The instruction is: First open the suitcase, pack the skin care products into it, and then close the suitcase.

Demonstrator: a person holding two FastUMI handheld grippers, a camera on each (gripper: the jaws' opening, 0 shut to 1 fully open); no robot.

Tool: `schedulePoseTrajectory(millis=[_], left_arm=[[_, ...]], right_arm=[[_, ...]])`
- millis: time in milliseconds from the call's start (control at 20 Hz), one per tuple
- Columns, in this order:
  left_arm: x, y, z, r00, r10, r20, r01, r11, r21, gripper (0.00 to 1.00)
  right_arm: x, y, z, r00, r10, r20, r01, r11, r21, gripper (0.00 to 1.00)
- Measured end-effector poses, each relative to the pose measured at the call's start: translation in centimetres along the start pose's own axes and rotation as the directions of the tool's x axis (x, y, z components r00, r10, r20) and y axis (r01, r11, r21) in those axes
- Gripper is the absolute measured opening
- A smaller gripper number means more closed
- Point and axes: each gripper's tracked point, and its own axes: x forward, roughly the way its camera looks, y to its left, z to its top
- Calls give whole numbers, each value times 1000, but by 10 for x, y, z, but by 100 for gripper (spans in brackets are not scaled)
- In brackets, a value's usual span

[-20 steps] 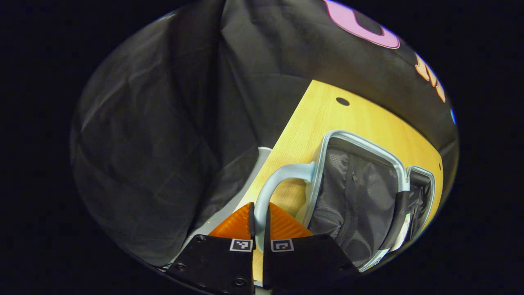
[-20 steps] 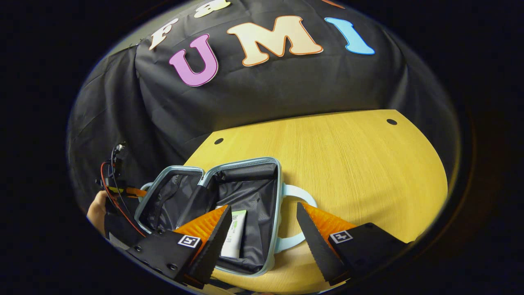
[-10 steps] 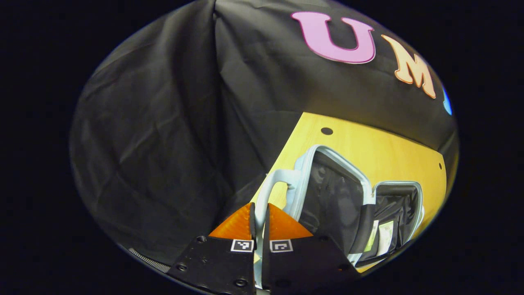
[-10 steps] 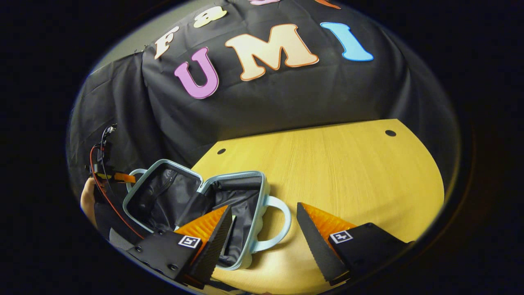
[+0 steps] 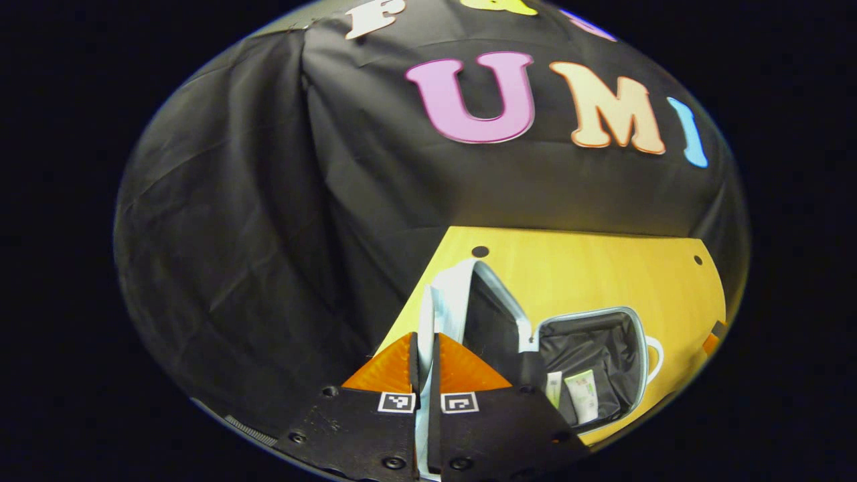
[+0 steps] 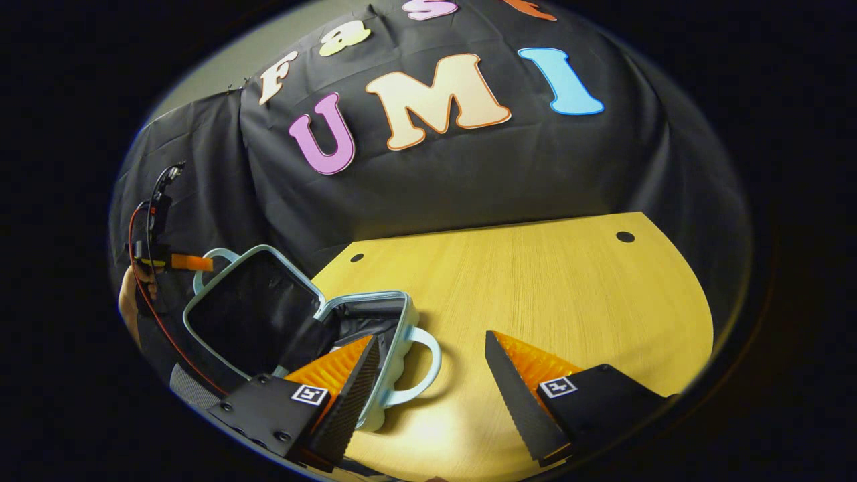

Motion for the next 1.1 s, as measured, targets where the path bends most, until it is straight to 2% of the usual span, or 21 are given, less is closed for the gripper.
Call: schedulePoseTrajectory(millis=[200,300,450,600,900,1000,1100], left_arm=[[-21,-54,24,993,-103,61,104,994,-19,0],[-31,-88,30,980,-180,90,183,983,-31,0],[-44,-129,35,963,-247,104,252,967,-32,0],[-59,-180,33,934,-341,109,345,938,-23,0],[-72,-286,1,850,-526,31,527,850,-22,1],[-70,-311,-13,834,-551,-7,551,834,-19,1],[-67,-328,-25,833,-552,-38,553,833,11,2]], right_arm=[[-12,-13,8,999,-5,35,5,1000,-9,98],[-17,-19,11,999,-5,46,5,1000,-12,98],[-24,-30,16,998,-9,57,10,1000,-8,98],[-33,-43,20,998,-16,67,17,1000,-14,98],[-52,-71,19,996,-50,72,52,998,-19,98],[-59,-81,19,995,-71,74,72,997,-19,98],[-66,-89,17,993,-90,78,91,996,-20,98]])
